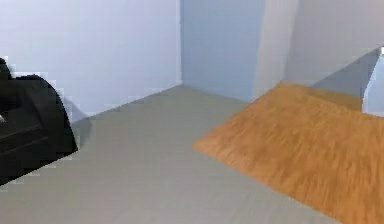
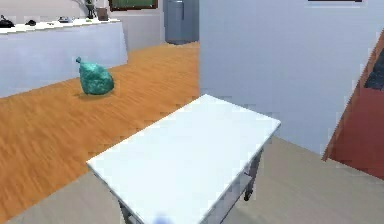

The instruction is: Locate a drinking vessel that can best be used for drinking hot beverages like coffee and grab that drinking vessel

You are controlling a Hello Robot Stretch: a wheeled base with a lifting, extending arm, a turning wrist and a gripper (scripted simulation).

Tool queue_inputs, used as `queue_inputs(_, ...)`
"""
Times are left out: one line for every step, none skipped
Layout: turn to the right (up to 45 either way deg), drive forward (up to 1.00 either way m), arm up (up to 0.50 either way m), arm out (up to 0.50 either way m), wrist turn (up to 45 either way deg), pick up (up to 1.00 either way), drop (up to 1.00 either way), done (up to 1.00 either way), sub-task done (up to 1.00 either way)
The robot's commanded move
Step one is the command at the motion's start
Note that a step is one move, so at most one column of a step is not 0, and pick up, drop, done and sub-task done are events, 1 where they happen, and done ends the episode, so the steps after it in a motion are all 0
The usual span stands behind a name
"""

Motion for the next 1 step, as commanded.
queue_inputs(12.0, 0.0, 0.0, 0.0, 0.0, 0.0, 0.0, 0.0, 0.0)
